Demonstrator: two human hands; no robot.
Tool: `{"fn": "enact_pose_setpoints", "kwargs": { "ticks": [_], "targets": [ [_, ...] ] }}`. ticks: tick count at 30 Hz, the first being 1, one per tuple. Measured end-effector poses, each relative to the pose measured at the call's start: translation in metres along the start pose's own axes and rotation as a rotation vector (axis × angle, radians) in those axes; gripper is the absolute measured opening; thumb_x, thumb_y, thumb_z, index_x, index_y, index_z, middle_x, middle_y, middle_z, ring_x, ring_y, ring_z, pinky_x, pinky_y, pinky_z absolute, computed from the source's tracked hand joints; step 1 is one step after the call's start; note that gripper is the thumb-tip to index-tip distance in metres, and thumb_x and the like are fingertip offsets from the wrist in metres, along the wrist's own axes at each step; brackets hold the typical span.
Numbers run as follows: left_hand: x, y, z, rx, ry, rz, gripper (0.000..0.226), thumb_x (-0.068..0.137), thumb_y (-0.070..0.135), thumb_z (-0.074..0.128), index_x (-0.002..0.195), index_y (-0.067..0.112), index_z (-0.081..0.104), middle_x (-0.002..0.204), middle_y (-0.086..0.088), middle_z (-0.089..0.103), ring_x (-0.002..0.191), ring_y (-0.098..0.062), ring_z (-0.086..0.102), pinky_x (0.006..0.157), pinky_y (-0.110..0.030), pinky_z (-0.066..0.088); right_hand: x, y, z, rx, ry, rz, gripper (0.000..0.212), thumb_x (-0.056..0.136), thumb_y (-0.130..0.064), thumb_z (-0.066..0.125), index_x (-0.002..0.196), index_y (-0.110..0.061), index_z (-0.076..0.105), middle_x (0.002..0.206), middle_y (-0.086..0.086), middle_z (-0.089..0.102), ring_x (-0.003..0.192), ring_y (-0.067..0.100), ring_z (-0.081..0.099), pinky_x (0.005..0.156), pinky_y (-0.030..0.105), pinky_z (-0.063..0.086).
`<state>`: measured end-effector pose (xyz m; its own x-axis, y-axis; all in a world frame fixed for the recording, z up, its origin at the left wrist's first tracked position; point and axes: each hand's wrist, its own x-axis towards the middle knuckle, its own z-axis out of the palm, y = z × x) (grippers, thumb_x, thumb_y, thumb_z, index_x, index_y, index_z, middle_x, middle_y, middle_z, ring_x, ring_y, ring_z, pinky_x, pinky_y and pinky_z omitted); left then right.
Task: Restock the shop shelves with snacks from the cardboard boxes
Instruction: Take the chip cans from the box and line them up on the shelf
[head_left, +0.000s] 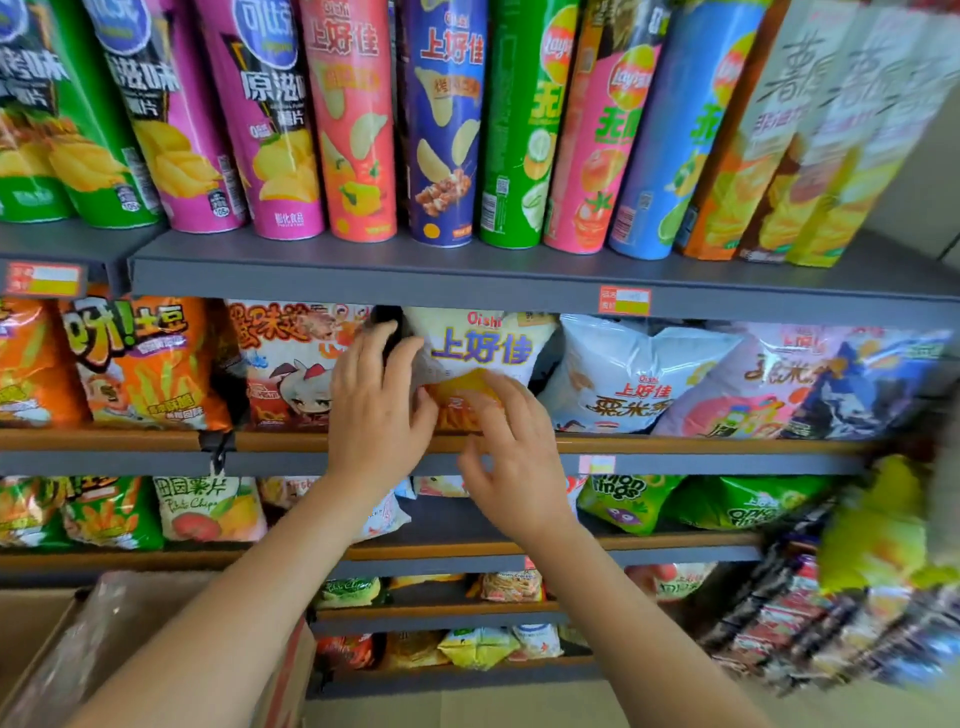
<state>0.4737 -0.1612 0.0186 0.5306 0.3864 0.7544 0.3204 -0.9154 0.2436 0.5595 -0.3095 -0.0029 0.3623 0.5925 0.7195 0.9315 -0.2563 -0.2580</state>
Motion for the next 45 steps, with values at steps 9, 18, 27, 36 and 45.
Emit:
{"fn": "enact_pose_setpoints", "kwargs": {
  "ticks": [9, 18, 27, 36, 45],
  "targets": [
    [-0.020, 0.096, 0.034, -0.192, -0.018, 0.121, 0.042, 0.077, 0.011, 0.063, 0.118, 0.007, 0.065, 0.133, -0.017, 0.055, 0.127, -0.035, 0.048, 0.102, -0.048, 0.040, -0.045, 0.086, -0.077, 0.141, 0.273, 0.652, 0.043, 0.092, -0.008, 0.062, 0.131, 0.000, 0.045, 0.119, 0.008, 0.047, 0.116, 0.029, 0.046, 0.094, 0.045, 0.045],
    [0.006, 0.135, 0.067, 0.017, 0.041, 0.001, 0.048, 0.087, 0.025, 0.055, 0.131, 0.005, 0.056, 0.143, -0.018, 0.049, 0.137, -0.037, 0.040, 0.118, -0.046, 0.026, -0.007, 0.153, -0.089, 0.668, 0.094, 0.664, 0.047, 0.090, -0.034, 0.070, 0.128, -0.019, 0.046, 0.121, -0.006, 0.063, 0.112, 0.003, 0.061, 0.096, 0.023, 0.050],
    [0.008, 0.180, 0.106, -0.805, -0.224, -0.761, 0.048, 0.091, 0.036, 0.069, 0.133, 0.032, 0.047, 0.128, 0.018, 0.057, 0.122, -0.005, 0.052, 0.099, -0.026, 0.042, 0.016, 0.210, -0.069, 0.849, -0.267, 0.496, 0.071, 0.069, -0.018, 0.092, 0.123, -0.023, 0.046, 0.118, -0.001, 0.065, 0.109, 0.004, 0.064, 0.094, 0.028, 0.053],
    [0.028, 0.161, 0.109, -0.740, -0.398, -0.776, 0.048, 0.092, 0.050, 0.062, 0.136, 0.041, 0.046, 0.119, 0.027, 0.060, 0.113, 0.002, 0.057, 0.092, -0.025, 0.047, 0.021, 0.213, -0.061, 0.954, -0.177, 0.586, 0.076, 0.070, -0.036, 0.089, 0.131, -0.015, 0.048, 0.117, -0.001, 0.070, 0.107, 0.011, 0.069, 0.089, 0.037, 0.059],
    [0.031, 0.177, 0.120, -0.854, -0.347, -0.821, 0.051, 0.094, 0.051, 0.055, 0.140, 0.037, 0.038, 0.121, 0.013, 0.059, 0.104, -0.002, 0.062, 0.078, -0.018, 0.053, 0.019, 0.205, -0.060, 0.892, -0.086, 0.713, 0.061, 0.078, -0.040, 0.082, 0.122, -0.021, 0.045, 0.111, -0.007, 0.070, 0.099, 0.005, 0.070, 0.086, 0.034, 0.060]
  ]
}}
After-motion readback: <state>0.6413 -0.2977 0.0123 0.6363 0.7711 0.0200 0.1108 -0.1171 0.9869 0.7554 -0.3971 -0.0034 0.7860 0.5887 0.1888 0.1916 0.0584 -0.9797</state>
